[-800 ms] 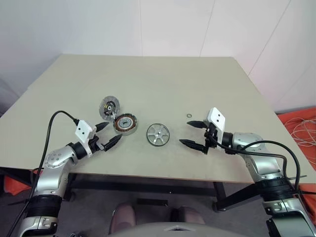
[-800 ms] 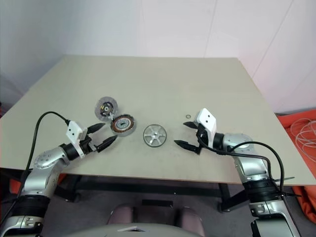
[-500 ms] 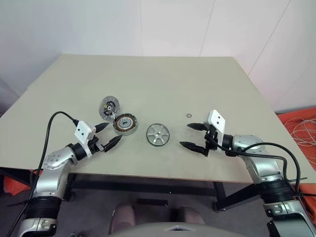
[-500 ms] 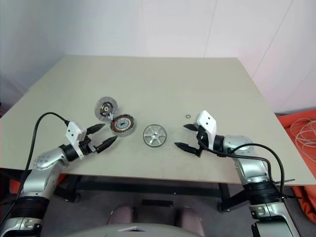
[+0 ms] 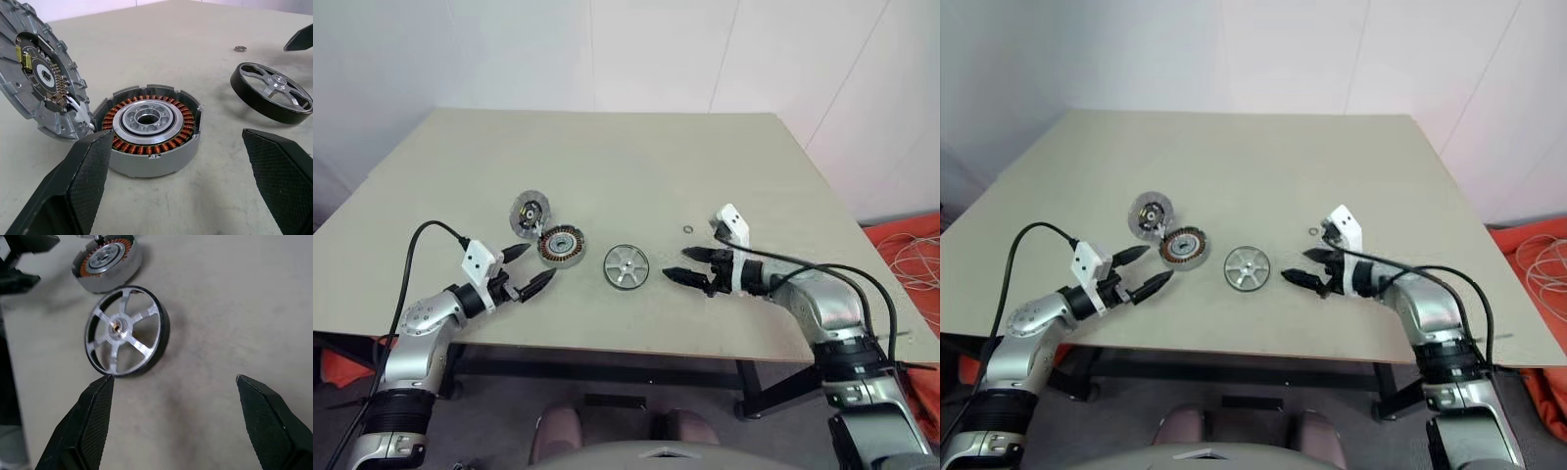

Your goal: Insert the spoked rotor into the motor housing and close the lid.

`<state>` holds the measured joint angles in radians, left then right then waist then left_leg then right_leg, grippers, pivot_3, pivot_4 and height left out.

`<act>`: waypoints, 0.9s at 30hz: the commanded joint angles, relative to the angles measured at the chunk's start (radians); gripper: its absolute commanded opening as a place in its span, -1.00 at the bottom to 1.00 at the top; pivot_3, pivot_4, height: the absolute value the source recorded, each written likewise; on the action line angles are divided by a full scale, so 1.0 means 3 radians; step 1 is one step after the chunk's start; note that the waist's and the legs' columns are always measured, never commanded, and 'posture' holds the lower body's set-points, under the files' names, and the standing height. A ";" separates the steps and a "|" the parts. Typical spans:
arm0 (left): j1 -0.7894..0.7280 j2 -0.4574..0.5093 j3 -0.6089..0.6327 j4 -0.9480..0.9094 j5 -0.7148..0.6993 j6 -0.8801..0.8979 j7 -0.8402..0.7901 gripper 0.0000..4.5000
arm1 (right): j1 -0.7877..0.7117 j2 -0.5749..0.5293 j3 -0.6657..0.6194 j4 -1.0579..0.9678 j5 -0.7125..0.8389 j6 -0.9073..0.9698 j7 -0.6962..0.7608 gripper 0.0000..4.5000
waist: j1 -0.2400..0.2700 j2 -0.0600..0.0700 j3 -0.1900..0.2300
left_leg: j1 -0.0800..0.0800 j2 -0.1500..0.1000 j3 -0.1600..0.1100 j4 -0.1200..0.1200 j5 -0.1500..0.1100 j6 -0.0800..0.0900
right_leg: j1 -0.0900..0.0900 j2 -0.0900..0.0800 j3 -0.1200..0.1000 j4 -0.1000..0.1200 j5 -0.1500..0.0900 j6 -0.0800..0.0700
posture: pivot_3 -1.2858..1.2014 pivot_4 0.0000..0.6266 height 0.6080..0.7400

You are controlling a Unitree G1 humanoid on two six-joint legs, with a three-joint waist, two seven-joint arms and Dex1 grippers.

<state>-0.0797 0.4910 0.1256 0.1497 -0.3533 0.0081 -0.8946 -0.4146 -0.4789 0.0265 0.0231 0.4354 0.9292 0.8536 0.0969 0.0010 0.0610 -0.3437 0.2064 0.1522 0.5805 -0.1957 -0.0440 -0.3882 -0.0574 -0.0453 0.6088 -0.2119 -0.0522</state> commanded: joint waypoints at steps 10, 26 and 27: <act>-0.0011 0.0016 0.0023 -0.0292 -0.0140 -0.0035 -0.0136 0.99 | -0.0789 0.0631 -0.0573 0.0812 0.0476 0.1673 -0.0703 1.00 | 0.0022 0.0001 0.0000 | -0.0007 0.0000 -0.0001 -0.0001 0.0007 -0.0012 | -0.0005 -0.0001 -0.0003 0.0000 0.0002 -0.0005 | 0.03 -1.00 1.00; -0.0029 -0.0014 0.0003 -0.0286 -0.0121 -0.0045 -0.0152 1.00 | -0.0930 0.1020 -0.0945 0.1391 0.0537 0.1642 -0.1058 0.42 | -0.0002 0.0000 0.0000 | 0.0013 0.0003 -0.0001 -0.0005 0.0023 -0.0040 | -0.0005 0.0000 -0.0002 0.0018 -0.0006 0.0011 | 0.03 -1.00 1.00; -0.0029 -0.0012 0.0004 -0.0285 -0.0120 -0.0045 -0.0151 1.00 | -0.0930 0.1029 -0.0953 0.1393 0.0540 0.1642 -0.1069 0.26 | 0.0003 0.0000 0.0000 | 0.0012 0.0003 -0.0001 -0.0007 0.0024 -0.0041 | -0.0006 0.0000 -0.0002 0.0020 -0.0006 0.0010 | 0.03 -1.00 1.00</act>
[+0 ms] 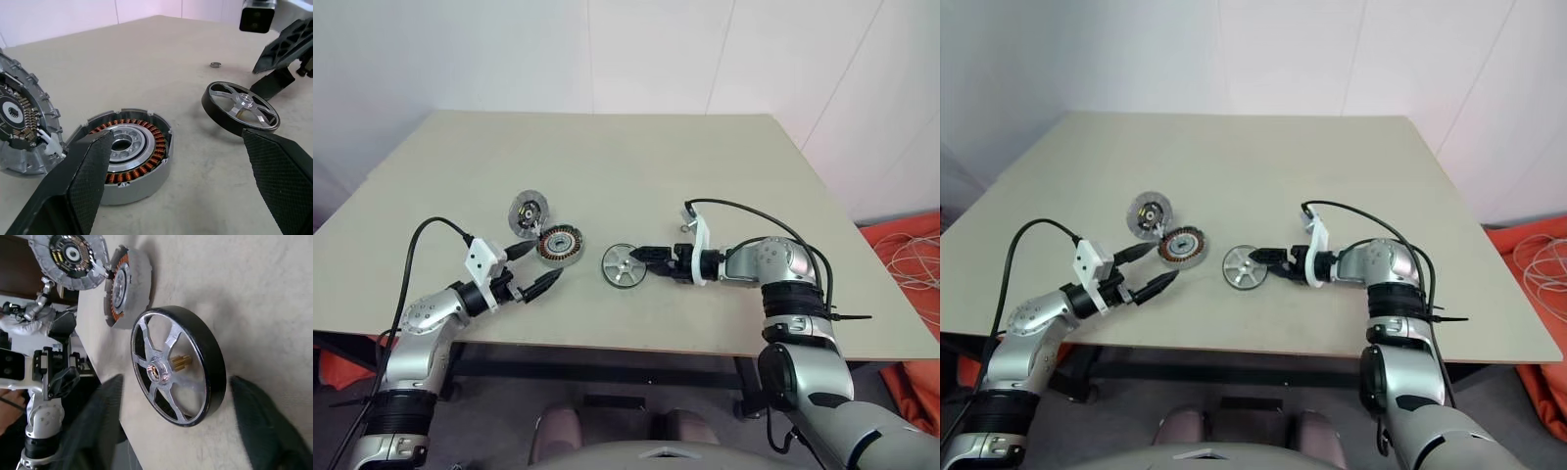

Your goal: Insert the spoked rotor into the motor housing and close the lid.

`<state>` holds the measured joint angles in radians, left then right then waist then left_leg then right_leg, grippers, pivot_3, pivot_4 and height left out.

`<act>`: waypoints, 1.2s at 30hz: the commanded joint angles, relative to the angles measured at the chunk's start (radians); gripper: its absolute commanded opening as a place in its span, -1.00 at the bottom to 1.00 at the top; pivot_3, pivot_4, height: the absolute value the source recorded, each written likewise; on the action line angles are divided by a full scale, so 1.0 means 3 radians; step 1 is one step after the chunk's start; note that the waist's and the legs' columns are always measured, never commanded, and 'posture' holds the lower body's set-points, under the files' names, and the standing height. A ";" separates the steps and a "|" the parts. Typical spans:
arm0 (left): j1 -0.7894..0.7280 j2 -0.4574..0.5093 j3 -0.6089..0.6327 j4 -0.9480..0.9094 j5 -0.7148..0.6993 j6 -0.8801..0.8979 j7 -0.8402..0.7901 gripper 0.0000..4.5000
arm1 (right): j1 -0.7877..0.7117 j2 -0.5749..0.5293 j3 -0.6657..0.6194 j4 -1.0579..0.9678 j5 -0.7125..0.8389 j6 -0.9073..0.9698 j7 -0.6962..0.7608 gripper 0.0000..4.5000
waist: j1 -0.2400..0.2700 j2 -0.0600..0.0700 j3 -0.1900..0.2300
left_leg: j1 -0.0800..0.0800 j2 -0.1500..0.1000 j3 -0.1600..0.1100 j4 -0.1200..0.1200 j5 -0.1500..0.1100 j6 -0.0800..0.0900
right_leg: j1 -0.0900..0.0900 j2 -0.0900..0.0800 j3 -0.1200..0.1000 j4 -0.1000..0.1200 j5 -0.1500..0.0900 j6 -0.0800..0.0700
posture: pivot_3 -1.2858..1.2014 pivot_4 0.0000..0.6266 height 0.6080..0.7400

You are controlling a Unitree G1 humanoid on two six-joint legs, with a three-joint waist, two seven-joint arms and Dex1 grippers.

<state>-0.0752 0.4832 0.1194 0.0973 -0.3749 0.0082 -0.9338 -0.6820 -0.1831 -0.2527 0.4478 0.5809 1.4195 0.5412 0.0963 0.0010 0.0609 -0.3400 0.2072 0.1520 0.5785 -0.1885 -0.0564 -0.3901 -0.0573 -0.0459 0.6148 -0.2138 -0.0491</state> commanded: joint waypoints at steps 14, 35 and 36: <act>-0.0021 0.0028 0.0029 -0.0123 -0.0038 -0.0047 -0.0020 1.00 | 0.0011 -0.0152 -0.0784 -0.0267 0.0310 0.0400 -0.0209 -0.84 | 0.0040 0.0000 0.0000 | -0.0024 -0.0002 0.0000 -0.0001 0.0001 -0.0001 | -0.0020 -0.0001 0.0000 0.0000 0.0005 -0.0010 | 0.03 -1.00 1.00; -0.0107 0.0060 -0.0005 -0.0016 0.0013 -0.0055 -0.0072 1.00 | 0.0656 -0.0579 -0.1518 -0.0716 0.0540 0.0650 -0.0475 -0.27 | 0.0105 0.0006 -0.0001 | -0.0021 -0.0001 0.0002 -0.0002 0.0001 -0.0001 | -0.0020 -0.0001 0.0000 -0.0001 0.0000 0.0000 | 0.03 -1.00 1.00; -0.0109 0.0062 -0.0007 -0.0013 0.0017 -0.0052 -0.0068 1.00 | 0.0668 -0.0606 -0.1504 -0.0710 0.0534 0.0650 -0.0494 -0.10 | 0.0104 0.0006 -0.0001 | -0.0021 -0.0002 0.0002 -0.0002 0.0001 -0.0001 | -0.0020 -0.0001 0.0000 -0.0001 0.0000 0.0000 | 0.03 -1.00 1.00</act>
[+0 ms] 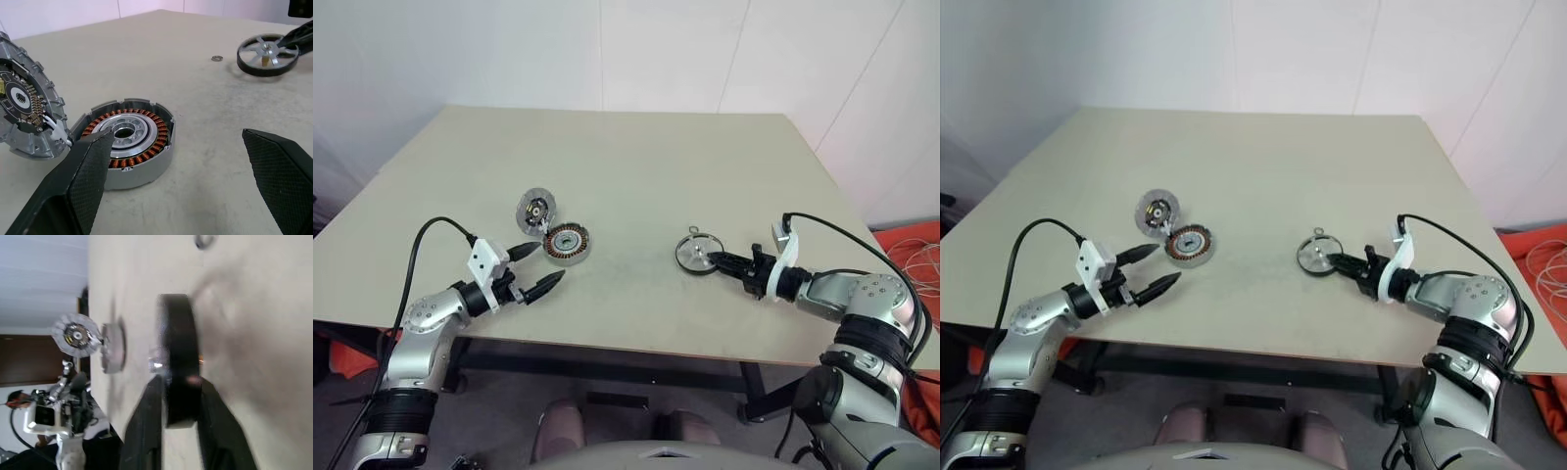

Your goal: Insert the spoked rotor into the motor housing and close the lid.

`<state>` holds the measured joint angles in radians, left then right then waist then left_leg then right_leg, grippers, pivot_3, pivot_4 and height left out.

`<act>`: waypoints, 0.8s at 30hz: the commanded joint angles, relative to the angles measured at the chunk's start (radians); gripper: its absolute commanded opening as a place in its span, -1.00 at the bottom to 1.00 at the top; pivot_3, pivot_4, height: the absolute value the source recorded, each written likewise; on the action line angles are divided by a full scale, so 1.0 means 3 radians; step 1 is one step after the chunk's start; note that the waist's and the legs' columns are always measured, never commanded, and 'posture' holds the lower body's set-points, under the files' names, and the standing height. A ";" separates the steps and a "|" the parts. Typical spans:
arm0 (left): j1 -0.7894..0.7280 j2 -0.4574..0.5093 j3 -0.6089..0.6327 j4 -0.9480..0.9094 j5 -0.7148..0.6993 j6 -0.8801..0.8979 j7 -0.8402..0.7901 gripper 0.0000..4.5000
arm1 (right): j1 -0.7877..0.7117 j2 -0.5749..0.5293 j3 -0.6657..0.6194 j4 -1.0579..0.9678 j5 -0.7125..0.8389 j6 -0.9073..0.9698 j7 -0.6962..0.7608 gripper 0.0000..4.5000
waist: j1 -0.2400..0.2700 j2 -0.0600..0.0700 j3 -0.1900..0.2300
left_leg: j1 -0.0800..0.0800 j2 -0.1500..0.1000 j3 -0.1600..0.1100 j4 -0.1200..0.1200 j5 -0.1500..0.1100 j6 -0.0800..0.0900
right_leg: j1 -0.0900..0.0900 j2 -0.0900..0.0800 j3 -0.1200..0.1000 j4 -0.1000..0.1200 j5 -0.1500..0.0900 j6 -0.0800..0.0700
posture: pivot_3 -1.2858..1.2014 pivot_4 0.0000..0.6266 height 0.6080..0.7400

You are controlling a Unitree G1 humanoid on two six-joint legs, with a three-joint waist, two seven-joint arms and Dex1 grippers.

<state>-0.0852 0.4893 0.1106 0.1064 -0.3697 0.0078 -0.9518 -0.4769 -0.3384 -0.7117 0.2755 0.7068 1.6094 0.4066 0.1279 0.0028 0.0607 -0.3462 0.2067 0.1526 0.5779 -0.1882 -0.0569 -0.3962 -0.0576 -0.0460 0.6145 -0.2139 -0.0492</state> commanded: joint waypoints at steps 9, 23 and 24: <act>-0.0108 0.0026 0.0020 -0.0024 0.0038 -0.0012 0.0075 1.00 | 0.0114 -0.0638 0.0465 -0.0114 0.0041 -0.0152 0.0181 0.99 | 0.0060 0.0011 -0.0007 | 0.0019 -0.0002 -0.0002 -0.0001 -0.0001 0.0001 | 0.0034 -0.0002 -0.0003 -0.0024 -0.0001 0.0003 | 0.03 -1.00 1.00; -0.0141 -0.0001 0.0098 -0.0059 -0.0031 0.0247 0.0317 1.00 | 0.0573 -0.2085 0.1919 -0.0661 -0.0627 -0.1931 0.1443 0.99 | 0.0086 0.0015 -0.0009 | 0.0008 -0.0001 -0.0004 -0.0001 -0.0013 0.0024 | 0.0032 -0.0004 -0.0014 -0.0029 -0.0002 0.0006 | 0.03 -1.00 1.00; -0.0146 0.0002 0.0097 -0.0060 -0.0033 0.0264 0.0324 1.00 | 0.0597 -0.2135 0.1954 -0.0754 -0.0698 -0.2163 0.1526 0.99 | 0.0084 0.0015 -0.0009 | 0.0006 -0.0001 -0.0004 -0.0001 -0.0015 0.0026 | 0.0029 -0.0004 -0.0014 -0.0029 -0.0002 0.0006 | 0.03 -1.00 1.00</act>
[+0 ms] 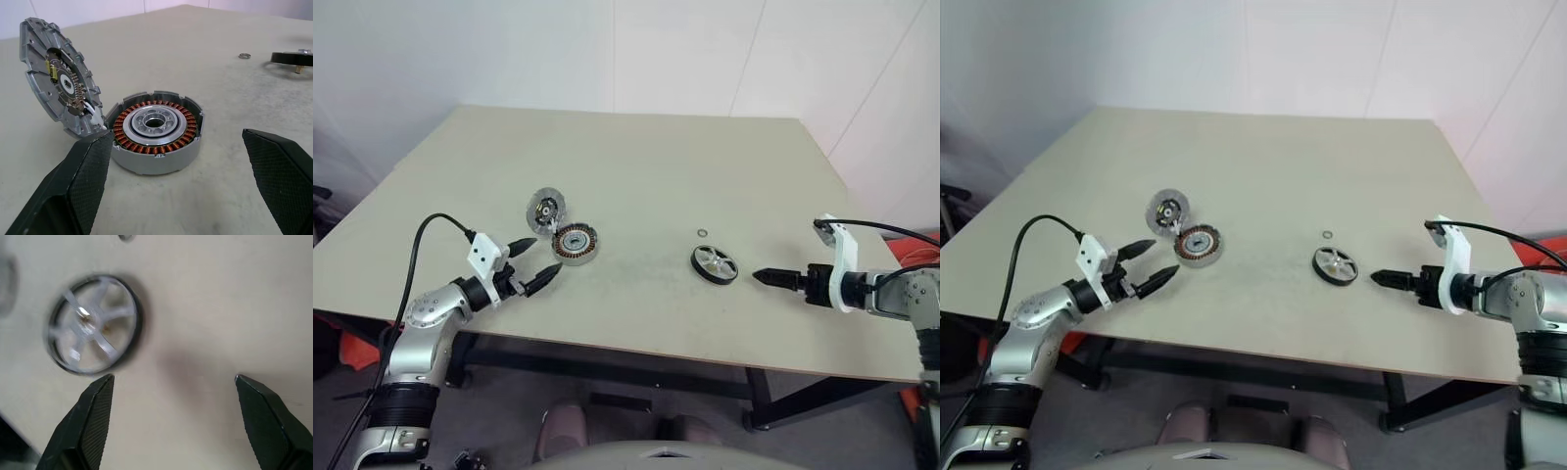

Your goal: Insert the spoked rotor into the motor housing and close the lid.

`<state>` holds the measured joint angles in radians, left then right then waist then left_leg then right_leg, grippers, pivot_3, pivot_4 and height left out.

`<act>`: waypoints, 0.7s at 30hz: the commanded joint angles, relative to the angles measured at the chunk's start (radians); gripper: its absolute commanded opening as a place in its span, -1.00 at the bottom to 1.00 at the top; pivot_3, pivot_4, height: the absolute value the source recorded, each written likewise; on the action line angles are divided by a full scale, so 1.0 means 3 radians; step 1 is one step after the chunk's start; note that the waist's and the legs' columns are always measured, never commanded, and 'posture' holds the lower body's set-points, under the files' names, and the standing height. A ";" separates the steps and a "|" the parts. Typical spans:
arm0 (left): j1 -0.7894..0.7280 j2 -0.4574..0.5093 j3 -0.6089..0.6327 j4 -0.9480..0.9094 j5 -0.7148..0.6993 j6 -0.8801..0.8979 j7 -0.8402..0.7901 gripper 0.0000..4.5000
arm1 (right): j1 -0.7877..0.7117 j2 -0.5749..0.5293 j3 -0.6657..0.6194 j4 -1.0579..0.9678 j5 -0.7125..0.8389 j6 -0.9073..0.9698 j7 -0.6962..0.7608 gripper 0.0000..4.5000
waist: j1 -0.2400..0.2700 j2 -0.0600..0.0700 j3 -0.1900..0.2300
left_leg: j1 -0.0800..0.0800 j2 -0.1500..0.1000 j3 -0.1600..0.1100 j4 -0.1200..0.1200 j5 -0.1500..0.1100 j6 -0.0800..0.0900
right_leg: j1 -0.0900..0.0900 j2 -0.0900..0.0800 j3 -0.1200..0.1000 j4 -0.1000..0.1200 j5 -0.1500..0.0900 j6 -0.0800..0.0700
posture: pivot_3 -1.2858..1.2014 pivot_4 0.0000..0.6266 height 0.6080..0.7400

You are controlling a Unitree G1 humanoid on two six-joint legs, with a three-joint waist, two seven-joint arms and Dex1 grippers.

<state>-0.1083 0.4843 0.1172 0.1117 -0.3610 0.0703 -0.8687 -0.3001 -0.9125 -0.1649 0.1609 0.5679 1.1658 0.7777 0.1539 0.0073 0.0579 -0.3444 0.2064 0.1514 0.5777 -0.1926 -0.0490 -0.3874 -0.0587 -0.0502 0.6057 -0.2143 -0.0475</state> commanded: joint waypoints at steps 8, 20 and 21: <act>-0.0096 0.0039 0.0073 -0.0072 -0.0094 0.0058 -0.0032 1.00 | -0.0480 -0.0026 0.0644 -0.1095 -0.0473 -0.1454 0.0605 0.99 | -0.0082 0.0001 -0.0001 | -0.0012 0.0003 0.0002 0.0001 -0.0003 0.0007 | -0.0008 0.0004 0.0000 0.0004 0.0000 -0.0001 | 0.03 -1.00 1.00; -0.0255 0.0318 -0.0396 -0.0410 0.0329 0.0650 0.0051 1.00 | -0.0769 0.0547 0.1394 -0.1036 -0.0951 -0.2218 0.0919 0.99 | -0.0087 -0.0004 -0.0002 | -0.0015 0.0002 -0.0003 0.0009 -0.0006 0.0012 | -0.0010 0.0001 0.0000 0.0007 0.0012 -0.0021 | 0.03 -1.00 1.00; -0.0326 0.0375 -0.0467 -0.0467 0.0408 0.0722 0.0066 1.00 | -0.0730 0.0537 0.1394 -0.1049 -0.0961 -0.2247 0.0948 0.99 | -0.0086 -0.0004 -0.0002 | -0.0015 0.0002 -0.0003 0.0009 -0.0006 0.0012 | -0.0011 0.0001 0.0000 0.0007 0.0012 -0.0021 | 0.03 -1.00 1.00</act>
<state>-0.1594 0.5698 -0.0020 0.0466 -0.2728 0.2536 -0.8501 -0.5233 -0.7422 0.2580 -0.1331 0.2873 0.5290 1.0425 0.1280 0.0061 0.0573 -0.3487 0.2070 0.1503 0.5805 -0.1943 -0.0454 -0.3905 -0.0582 -0.0502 0.6079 -0.2109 -0.0538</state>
